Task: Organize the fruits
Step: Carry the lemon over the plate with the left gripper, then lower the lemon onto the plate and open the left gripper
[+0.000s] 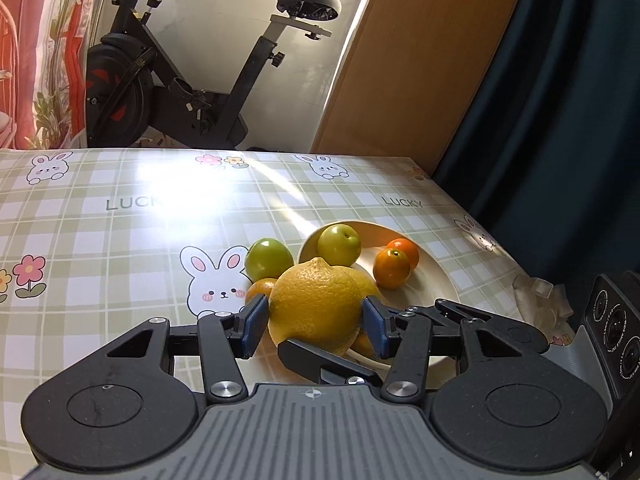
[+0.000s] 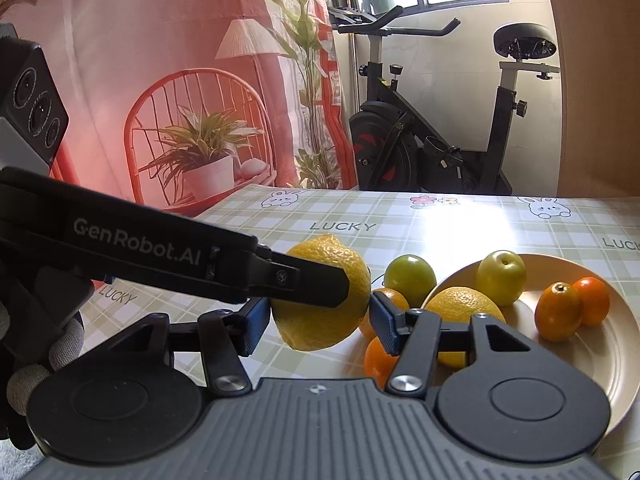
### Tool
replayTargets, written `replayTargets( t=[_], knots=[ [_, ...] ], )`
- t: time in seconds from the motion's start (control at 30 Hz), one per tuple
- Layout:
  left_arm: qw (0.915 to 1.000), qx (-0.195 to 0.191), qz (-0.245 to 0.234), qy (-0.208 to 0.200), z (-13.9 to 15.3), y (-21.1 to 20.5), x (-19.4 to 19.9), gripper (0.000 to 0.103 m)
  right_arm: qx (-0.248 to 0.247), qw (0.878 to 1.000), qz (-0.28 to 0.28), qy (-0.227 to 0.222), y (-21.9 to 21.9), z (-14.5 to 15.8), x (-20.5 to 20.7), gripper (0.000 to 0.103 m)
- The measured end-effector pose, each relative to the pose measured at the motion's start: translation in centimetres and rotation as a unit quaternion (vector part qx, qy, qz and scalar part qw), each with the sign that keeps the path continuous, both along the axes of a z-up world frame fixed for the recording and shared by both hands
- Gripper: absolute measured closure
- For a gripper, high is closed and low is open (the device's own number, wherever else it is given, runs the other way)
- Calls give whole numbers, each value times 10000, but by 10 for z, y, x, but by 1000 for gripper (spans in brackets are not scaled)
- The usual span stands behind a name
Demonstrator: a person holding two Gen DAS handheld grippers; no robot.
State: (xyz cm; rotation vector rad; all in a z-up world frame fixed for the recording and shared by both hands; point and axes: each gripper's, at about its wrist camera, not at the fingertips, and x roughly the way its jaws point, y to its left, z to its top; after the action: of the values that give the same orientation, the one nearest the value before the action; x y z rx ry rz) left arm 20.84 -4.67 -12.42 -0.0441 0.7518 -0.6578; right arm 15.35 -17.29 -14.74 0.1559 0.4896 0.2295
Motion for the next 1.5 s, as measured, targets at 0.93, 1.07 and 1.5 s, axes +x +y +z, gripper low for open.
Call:
replayTargets(
  t=[0.93,1.07,1.5],
  knots=[
    [9917,505,-1116,398,-29,-170,25,48,715,9818,-1751,155,-150,-23,-39,46],
    [9918,600,-1066,373,-32,-178,28,47,575,9820,-1787,232,-158,-28,-36,46],
    [9947,642,-753,278,-34,-170,42,49,227,9886,-1457,318,-151,-34,-13,46]
  ],
)
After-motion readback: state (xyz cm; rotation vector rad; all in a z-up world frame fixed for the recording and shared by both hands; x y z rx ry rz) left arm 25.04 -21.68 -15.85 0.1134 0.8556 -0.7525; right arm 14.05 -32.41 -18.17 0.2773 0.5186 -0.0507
